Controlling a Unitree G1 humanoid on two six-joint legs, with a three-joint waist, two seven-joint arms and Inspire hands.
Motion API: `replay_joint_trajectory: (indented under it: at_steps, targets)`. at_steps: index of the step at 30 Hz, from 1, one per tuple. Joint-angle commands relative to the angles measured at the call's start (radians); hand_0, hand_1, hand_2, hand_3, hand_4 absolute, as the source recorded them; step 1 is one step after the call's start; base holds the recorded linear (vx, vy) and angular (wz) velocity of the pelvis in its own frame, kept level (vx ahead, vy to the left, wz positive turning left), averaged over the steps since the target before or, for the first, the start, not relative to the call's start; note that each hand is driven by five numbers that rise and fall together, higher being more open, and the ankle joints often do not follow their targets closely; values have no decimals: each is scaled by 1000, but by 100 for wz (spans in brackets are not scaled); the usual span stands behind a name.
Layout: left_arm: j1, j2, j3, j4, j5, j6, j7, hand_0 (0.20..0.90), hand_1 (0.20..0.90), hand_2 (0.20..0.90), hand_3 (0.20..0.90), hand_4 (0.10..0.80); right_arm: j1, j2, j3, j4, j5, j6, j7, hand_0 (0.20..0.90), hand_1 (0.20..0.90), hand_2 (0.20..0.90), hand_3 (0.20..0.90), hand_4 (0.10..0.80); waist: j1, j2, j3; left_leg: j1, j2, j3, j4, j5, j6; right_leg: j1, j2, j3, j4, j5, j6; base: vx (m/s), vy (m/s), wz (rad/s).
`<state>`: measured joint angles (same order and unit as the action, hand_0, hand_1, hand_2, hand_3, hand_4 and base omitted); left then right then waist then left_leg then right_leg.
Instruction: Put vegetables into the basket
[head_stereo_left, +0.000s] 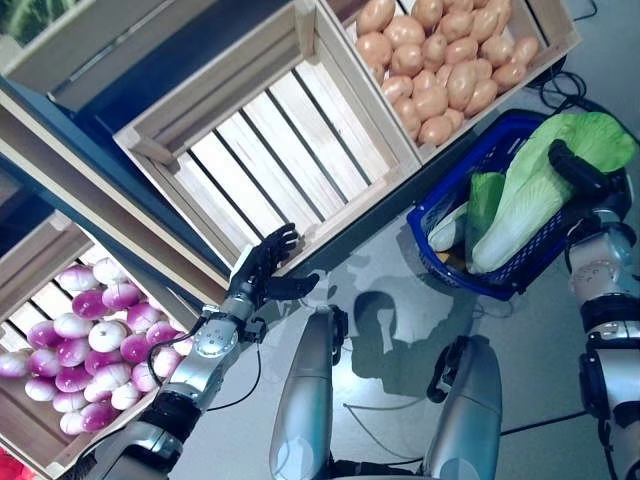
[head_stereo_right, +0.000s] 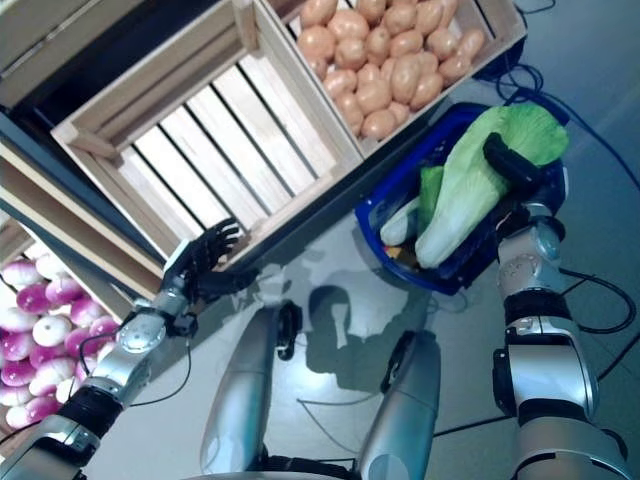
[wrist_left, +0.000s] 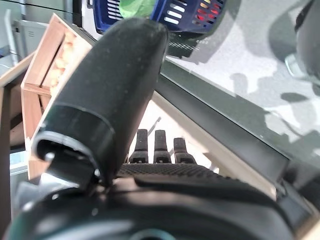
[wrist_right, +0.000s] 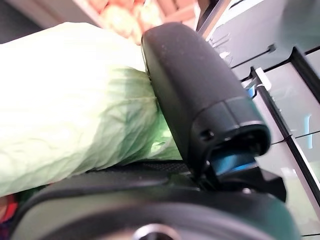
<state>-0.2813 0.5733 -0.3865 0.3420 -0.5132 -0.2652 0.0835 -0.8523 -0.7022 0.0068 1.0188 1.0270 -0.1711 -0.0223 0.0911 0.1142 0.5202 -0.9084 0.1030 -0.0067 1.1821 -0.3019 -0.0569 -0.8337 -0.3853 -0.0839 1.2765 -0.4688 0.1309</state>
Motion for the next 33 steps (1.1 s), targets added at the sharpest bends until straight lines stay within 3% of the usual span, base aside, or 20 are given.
replay_joint_trajectory:
  at_steps: [1, 9, 18, 21, 22, 27, 33]
  targets:
    - [-43, 31, 1, -74, -21, -124, 29, 900, 900, 900, 900, 800, -127, -82, 7, -9, -15, -95, -12, 900, 900, 900, 900, 800, -3, -3, -41, 72, 48, -47, 68, -184, -25, 16, 5, 33, 4, 9, -67, -51, 33, -1]
    - [-51, 57, 2, -64, -51, -145, 2, 900, 900, 900, 900, 800, -129, -82, 20, -2, -22, -97, -6, 900, 900, 900, 900, 800, -2, -12, -67, 35, 48, -58, 122, -206, -21, -29, 19, 42, 65, -15, -68, -10, 3, -2]
    - [-18, 79, 11, -61, -73, -120, -30, 900, 900, 900, 900, 800, -84, -97, 7, -2, -31, -41, 32, 900, 900, 900, 900, 800, 3, -32, -106, 124, 64, -52, 32, -177, -28, 59, 19, 20, -24, 15, -57, 52, 2, -2]
    - [-2, 85, 22, -69, -72, -112, -41, 900, 900, 900, 900, 800, -58, -91, 15, -17, -54, -31, 48, 900, 900, 900, 900, 800, 5, -41, -128, 200, 82, -36, -84, -128, -33, 136, 22, 7, -127, 56, -49, 46, 34, 0]
    - [5, 86, 30, -72, -71, -115, -43, 900, 900, 900, 900, 800, -45, -92, 15, -32, -57, -31, 44, 900, 900, 900, 900, 800, 6, -45, -135, 227, 85, -26, -151, -78, -30, 165, 21, -4, -189, 102, -55, -4, 36, -7]
    - [0, 93, 48, -70, -70, -98, -56, 900, 900, 900, 900, 800, -23, -83, 9, -55, -67, -36, 32, 900, 900, 900, 900, 800, 18, -69, -168, 341, 86, -1, -326, -10, -30, 285, 16, -49, -340, 168, -45, 48, 12, -6]
    - [7, 65, 78, -76, -16, -33, -80, 900, 900, 900, 900, 800, 53, -29, -21, -129, -26, -28, 68, 900, 900, 900, 900, 800, 21, -107, -242, 550, 84, 20, -630, 121, -33, 513, 61, -115, -657, 284, -29, 133, -23, -6]
